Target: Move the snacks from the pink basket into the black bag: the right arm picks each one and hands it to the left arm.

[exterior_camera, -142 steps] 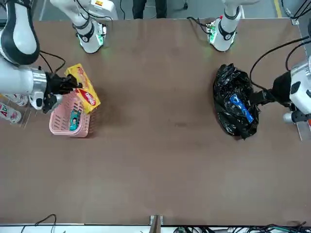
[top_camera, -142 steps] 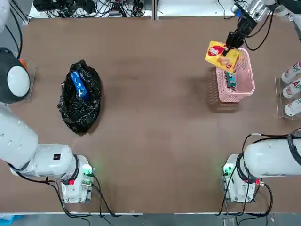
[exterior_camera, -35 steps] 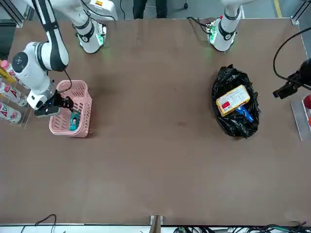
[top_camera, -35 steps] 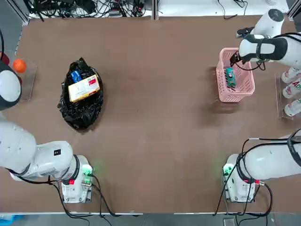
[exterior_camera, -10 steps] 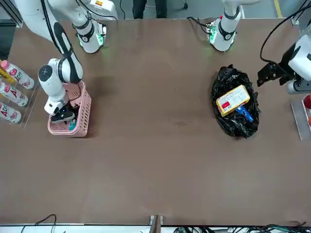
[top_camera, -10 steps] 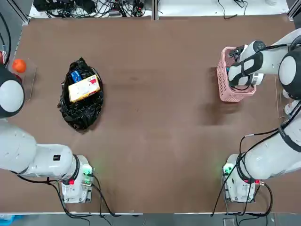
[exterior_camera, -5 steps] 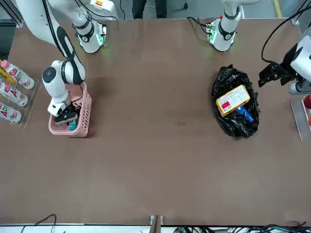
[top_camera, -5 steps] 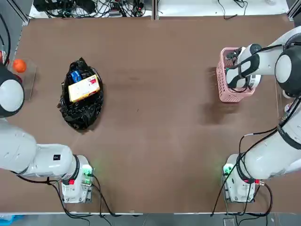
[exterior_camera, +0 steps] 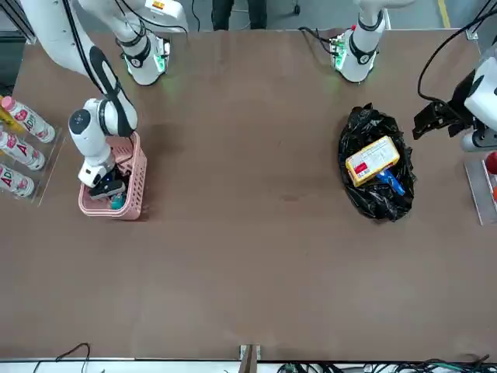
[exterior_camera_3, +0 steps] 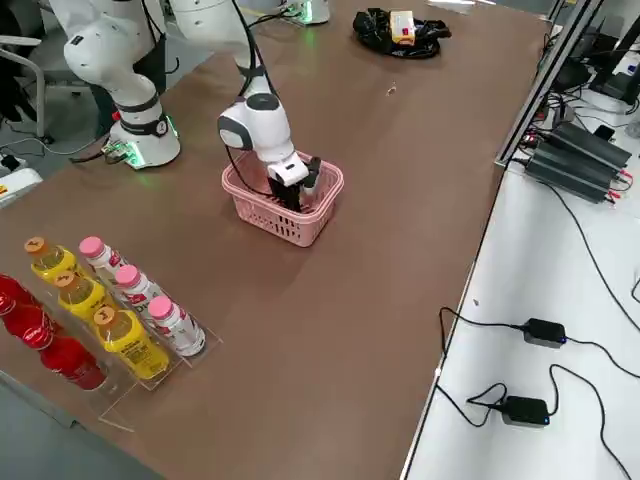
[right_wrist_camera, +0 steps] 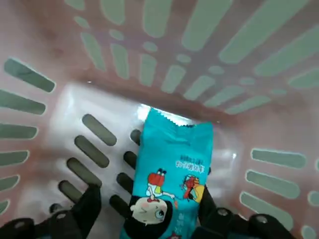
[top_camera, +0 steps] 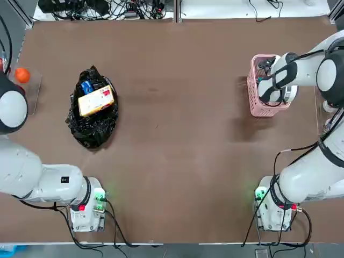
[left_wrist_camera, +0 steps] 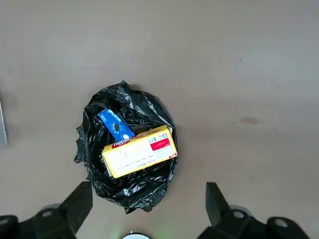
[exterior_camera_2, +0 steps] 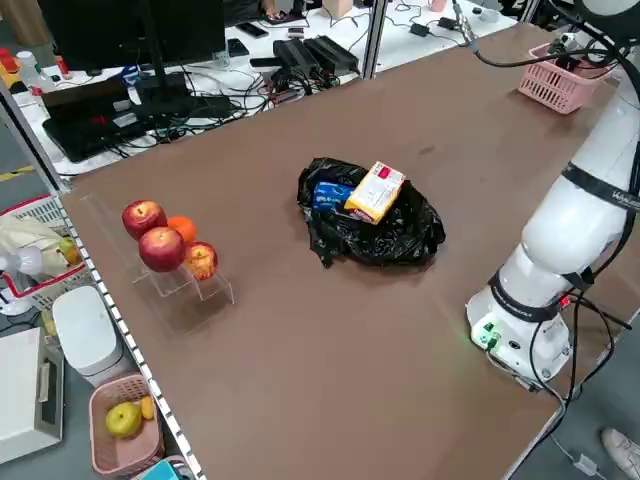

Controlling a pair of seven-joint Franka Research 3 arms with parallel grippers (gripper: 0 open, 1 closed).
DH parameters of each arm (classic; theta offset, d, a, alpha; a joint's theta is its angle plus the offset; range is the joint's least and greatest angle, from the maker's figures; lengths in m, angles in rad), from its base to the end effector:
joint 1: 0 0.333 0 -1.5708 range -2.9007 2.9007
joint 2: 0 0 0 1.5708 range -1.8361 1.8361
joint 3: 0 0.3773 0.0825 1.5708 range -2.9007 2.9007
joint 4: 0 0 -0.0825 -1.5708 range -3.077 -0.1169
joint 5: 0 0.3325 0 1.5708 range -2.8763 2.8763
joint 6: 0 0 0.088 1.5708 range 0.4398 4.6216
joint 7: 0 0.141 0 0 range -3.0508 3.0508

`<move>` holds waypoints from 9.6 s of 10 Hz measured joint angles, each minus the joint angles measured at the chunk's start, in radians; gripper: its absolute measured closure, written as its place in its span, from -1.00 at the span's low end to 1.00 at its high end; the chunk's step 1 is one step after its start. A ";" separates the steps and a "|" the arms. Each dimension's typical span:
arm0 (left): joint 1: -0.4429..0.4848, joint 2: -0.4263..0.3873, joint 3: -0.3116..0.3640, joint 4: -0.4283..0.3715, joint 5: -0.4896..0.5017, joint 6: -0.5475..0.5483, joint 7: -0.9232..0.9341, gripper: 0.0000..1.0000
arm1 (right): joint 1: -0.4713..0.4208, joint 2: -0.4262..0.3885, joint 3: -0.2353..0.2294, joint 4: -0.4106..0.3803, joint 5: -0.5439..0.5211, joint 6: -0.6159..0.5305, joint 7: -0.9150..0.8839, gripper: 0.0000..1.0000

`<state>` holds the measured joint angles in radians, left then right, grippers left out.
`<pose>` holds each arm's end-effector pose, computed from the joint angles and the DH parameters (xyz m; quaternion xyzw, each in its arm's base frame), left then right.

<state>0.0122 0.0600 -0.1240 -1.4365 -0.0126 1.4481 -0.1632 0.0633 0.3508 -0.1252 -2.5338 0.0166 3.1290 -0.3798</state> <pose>0.5082 -0.0564 0.6668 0.9993 0.0251 -0.0251 0.0066 0.4901 -0.0319 0.2442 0.9799 0.1552 0.1161 0.0462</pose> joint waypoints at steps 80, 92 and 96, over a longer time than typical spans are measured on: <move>0.021 0.165 -0.276 -0.199 -0.809 0.329 -0.034 0.58 | 0.792 0.128 0.078 1.261 0.391 -0.867 0.274 0.09; 0.139 0.160 -0.262 -0.204 -0.750 0.259 -0.013 0.67 | 0.788 0.127 0.062 1.267 0.391 -0.868 0.349 -1.00; 0.318 0.164 -0.260 -0.217 -0.605 0.087 0.096 0.67 | 0.638 0.077 0.050 1.265 0.391 -1.083 0.347 -1.00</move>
<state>0.3306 0.2244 -0.3838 -1.6536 -0.6174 1.5346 -0.0674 0.7014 0.4276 -0.0751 -1.2687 0.4077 2.0460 -0.0329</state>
